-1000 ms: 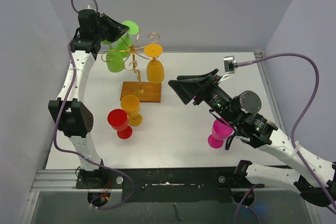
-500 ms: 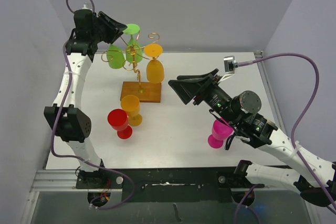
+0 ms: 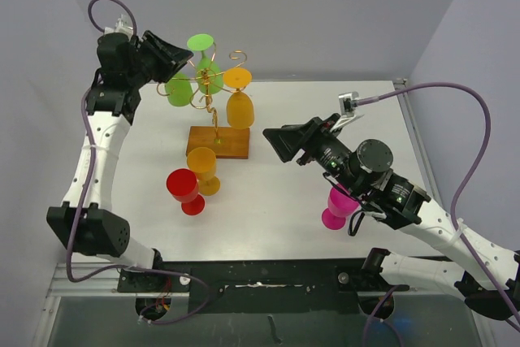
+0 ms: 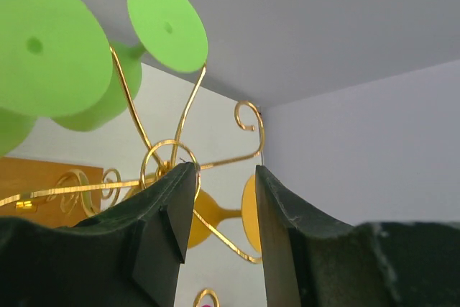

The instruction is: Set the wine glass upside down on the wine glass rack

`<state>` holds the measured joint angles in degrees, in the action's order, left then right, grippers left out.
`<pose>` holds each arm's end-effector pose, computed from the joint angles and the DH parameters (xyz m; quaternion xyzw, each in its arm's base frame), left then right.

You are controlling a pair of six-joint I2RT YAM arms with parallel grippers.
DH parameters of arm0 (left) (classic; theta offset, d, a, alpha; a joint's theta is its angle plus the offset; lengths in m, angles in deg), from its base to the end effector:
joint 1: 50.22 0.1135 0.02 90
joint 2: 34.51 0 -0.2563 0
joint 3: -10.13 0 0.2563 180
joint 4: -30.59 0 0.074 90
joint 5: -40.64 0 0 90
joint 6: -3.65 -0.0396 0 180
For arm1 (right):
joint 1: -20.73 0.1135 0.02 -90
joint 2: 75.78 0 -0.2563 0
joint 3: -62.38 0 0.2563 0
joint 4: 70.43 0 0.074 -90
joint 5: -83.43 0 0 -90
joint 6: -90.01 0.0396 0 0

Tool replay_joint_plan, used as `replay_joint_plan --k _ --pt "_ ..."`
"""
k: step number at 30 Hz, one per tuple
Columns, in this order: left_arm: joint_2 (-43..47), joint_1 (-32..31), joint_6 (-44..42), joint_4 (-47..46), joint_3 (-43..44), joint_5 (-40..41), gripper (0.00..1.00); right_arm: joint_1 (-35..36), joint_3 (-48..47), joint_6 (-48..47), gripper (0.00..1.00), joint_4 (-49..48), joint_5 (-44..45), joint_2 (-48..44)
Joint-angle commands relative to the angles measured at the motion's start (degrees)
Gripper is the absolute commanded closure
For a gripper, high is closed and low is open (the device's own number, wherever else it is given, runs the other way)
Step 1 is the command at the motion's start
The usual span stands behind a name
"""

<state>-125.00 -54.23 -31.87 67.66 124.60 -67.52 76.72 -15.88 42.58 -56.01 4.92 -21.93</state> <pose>0.3633 -0.0378 0.4487 -0.2409 0.7413 -0.4078 0.4755 0.1258 0.1724 0.4459 0.0014 0.6442 0.5357 0.5460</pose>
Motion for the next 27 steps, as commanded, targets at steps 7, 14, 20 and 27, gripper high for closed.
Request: replay_joint_plan --k 7,14,20,27 --pt "28.31 -0.19 -21.15 -9.03 -26.80 -11.86 0.56 0.71 -5.65 -2.94 0.33 41.34 24.79 -0.87" --pt "43.78 -0.56 -26.50 -12.26 -43.58 -10.23 0.48 0.68 -3.02 4.17 0.33 58.90 26.66 -0.92" --pt "47.25 -1.01 -27.58 -10.55 -46.84 -12.32 0.48 0.69 2.42 9.19 0.46 62.81 25.31 -0.84" --pt "47.24 -2.73 -28.71 -8.99 -46.60 -12.47 0.48 0.56 8.52 12.20 0.52 60.66 23.44 -0.39"
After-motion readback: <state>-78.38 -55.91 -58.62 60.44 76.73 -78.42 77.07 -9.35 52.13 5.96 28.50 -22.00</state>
